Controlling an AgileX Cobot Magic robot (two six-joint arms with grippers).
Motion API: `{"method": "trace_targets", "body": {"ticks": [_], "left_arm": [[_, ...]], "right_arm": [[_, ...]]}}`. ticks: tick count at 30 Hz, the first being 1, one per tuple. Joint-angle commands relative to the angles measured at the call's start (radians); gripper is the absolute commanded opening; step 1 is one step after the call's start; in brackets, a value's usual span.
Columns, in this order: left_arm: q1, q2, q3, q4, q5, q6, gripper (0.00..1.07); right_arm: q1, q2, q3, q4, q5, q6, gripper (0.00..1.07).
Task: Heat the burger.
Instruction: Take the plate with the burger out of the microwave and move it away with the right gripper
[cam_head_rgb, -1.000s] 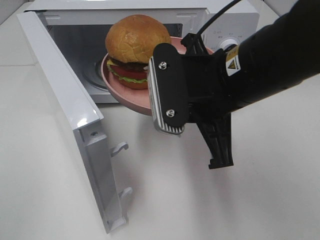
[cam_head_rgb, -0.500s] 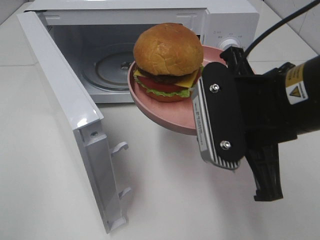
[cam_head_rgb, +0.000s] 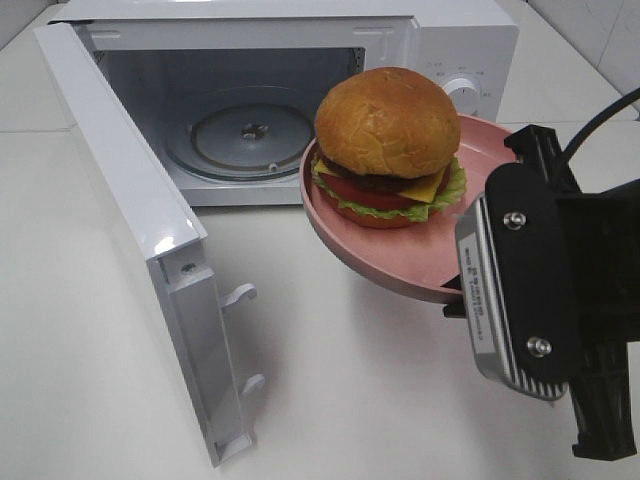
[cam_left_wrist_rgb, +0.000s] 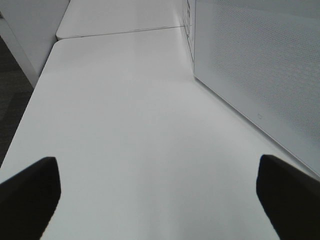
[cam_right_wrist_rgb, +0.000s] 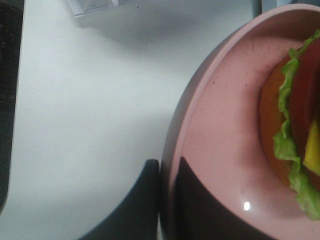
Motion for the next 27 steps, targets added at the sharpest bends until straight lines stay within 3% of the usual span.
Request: {"method": "trace_targets", "body": {"ticks": [1, 7, 27], "left_arm": [[0.002, -0.020, 0.002, -0.003, -0.003, -0.001, 1.01], [0.002, -0.020, 0.002, -0.003, -0.003, -0.001, 1.01], [0.002, -0.020, 0.002, -0.003, -0.003, -0.001, 1.01]], "right_arm": [[-0.006, -0.051, 0.000, -0.063, -0.030, 0.054, 0.00], [-0.019, -0.093, 0.006, -0.105, 0.020, 0.123, 0.00], [-0.261, -0.183, 0.029, -0.312, 0.120, 0.423, 0.00]]}}
